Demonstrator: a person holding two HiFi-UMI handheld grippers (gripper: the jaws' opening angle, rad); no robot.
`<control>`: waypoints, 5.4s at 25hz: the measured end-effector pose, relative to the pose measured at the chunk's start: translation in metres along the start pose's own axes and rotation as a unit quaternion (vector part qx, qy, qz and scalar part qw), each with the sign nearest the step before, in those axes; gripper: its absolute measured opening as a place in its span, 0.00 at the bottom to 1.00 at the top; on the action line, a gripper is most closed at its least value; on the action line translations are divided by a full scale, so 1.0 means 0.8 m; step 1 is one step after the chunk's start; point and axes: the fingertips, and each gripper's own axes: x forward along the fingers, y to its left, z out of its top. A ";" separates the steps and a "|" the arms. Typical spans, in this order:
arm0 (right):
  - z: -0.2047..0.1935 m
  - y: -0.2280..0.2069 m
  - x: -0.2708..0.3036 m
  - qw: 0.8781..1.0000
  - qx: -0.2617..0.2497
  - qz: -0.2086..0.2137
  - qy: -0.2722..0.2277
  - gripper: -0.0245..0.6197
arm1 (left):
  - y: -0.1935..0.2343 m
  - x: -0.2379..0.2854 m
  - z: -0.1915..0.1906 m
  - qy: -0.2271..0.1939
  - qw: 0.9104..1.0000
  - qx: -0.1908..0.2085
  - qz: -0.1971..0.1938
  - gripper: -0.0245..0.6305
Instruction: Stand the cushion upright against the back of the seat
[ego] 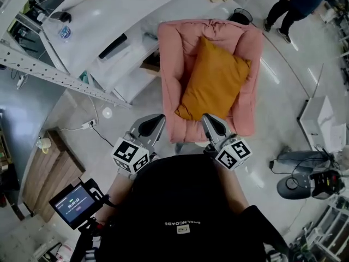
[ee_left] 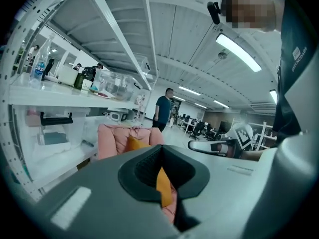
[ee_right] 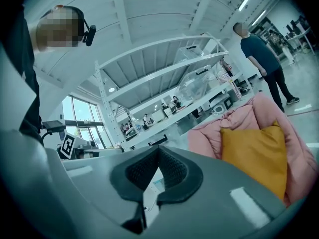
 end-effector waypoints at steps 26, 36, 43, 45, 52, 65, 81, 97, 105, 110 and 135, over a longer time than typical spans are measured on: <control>0.113 -0.319 -0.035 0.994 0.031 -0.100 -0.022 0.05 | 0.026 0.203 0.032 0.062 0.995 -0.001 0.077 0.20; 0.111 -0.404 -0.050 0.982 0.056 -0.175 -0.040 0.06 | 0.057 0.260 0.029 0.084 0.995 0.009 0.045 0.25; 0.100 -0.444 -0.066 0.967 0.068 -0.239 -0.045 0.14 | 0.078 0.292 0.022 0.121 0.992 0.022 0.002 0.28; 0.092 -0.456 -0.052 0.961 0.077 -0.262 -0.044 0.16 | 0.106 0.305 0.020 0.133 0.991 0.022 -0.013 0.29; 0.100 -0.466 -0.076 0.948 0.094 -0.298 -0.052 0.22 | 0.106 0.336 0.026 0.151 0.988 0.015 -0.038 0.33; 0.077 -0.547 -0.029 0.934 0.122 -0.336 0.001 0.40 | 0.156 0.427 -0.029 0.220 0.973 -0.008 -0.070 0.41; 0.017 -0.647 0.018 0.890 0.217 -0.400 0.012 0.56 | 0.208 0.513 -0.101 0.280 0.955 -0.037 -0.095 0.50; -0.049 -0.722 0.052 0.855 0.308 -0.418 -0.018 0.61 | 0.240 0.553 -0.173 0.308 0.938 -0.121 -0.103 0.51; -0.047 -0.704 0.038 0.855 0.324 -0.406 -0.011 0.42 | 0.212 0.547 -0.162 0.304 0.939 -0.116 -0.113 0.39; -0.034 -0.673 0.014 0.856 0.330 -0.398 -0.012 0.32 | 0.181 0.525 -0.147 0.299 0.942 -0.104 -0.115 0.33; 0.043 -0.554 -0.059 0.875 0.315 -0.355 -0.097 0.20 | 0.098 0.440 -0.089 0.215 0.968 -0.050 -0.120 0.25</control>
